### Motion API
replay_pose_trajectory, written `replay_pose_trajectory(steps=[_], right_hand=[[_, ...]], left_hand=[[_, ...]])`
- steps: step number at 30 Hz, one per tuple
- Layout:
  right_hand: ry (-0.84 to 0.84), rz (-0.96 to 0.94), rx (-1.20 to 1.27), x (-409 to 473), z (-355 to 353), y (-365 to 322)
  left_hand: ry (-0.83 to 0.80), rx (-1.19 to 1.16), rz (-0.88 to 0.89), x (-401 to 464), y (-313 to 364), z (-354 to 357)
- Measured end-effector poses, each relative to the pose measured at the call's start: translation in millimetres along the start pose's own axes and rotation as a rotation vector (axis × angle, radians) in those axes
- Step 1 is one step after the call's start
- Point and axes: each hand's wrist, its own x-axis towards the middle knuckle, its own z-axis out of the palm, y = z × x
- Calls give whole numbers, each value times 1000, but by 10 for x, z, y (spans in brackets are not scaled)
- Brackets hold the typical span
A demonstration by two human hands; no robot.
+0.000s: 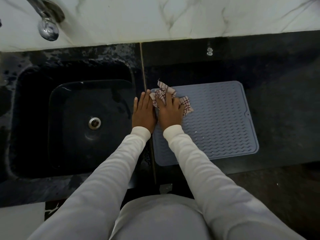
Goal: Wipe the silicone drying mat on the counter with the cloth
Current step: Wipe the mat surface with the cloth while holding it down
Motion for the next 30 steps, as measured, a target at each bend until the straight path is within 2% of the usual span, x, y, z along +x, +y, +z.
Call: replay_pose_trajectory(steps=[6,12,18,20,26,30], right_hand=[[-71,-59,105,92,-53,351],[-69,33,131,162,-130,1093],[-75,169,-30,252,-295,2089],[-93,151,-55,285,-325,2195],[-110,308,-48,302,-298,2432],[-95,322,-102,347,-315,2720]], left_hand=[[-14,86,0,3,-26,5],[-4,0,-10,-27,5,-16],[26,-22,-27,-7,6,32],[29,-2,-24,0,0,40],[29,12,-13,-9,5,26],[21,17,-16,-14,16,28]])
